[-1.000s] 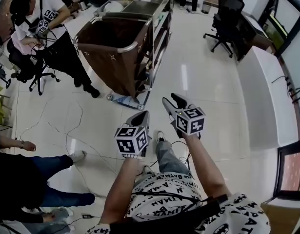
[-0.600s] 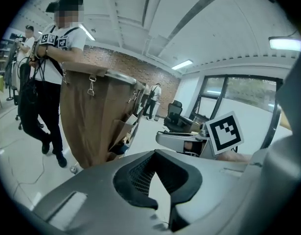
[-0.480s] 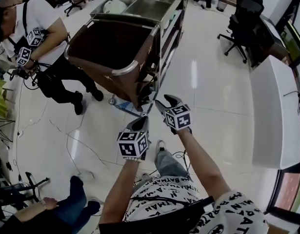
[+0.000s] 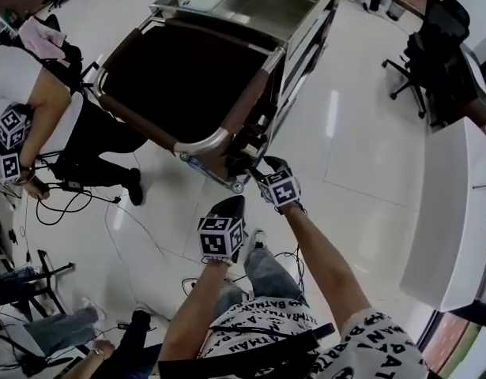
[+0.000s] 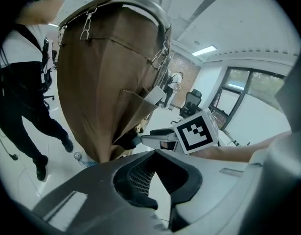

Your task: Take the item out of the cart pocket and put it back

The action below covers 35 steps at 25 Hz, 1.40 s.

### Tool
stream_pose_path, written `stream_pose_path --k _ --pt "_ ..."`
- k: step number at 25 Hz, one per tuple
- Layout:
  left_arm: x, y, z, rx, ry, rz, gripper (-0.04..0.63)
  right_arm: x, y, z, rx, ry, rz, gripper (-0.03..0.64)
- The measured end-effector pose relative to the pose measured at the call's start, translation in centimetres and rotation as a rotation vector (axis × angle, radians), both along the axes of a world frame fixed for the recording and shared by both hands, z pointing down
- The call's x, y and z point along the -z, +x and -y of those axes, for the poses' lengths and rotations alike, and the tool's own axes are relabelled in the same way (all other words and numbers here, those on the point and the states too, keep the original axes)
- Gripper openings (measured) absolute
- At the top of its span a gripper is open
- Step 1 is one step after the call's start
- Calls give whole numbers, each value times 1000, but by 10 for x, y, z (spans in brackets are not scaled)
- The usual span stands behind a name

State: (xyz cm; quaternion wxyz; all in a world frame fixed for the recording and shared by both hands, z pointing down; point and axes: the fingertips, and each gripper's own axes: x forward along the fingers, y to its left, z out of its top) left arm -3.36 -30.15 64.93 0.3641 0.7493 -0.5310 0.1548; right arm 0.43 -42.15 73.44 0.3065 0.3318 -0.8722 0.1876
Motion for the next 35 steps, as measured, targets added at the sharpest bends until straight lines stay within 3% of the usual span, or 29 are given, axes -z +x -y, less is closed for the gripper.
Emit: stream_pose_path --k 7,13,15,21,24,35 --pt "-20 -3 9 44 -52 0 0 -33 -18 17 95 -33 -55 238" --pt "-28 -8 4 67 -78 4 0 -41 -35 21 195 14 -98 235" --pt "-29 -11 2 77 -83 4 0 -40 -40 19 223 28 -110 166" --pt "-32 -21 -8 105 -82 -5 0 -30 -42 5 283 122 -152 100" --pt "-27 -28 -15 114 -70 -11 0 -7 -39 -2 251 165 -138 97" --pt "24 -40 -39 84 42 -45 0 85 13 -28 -41 179 -51 95"
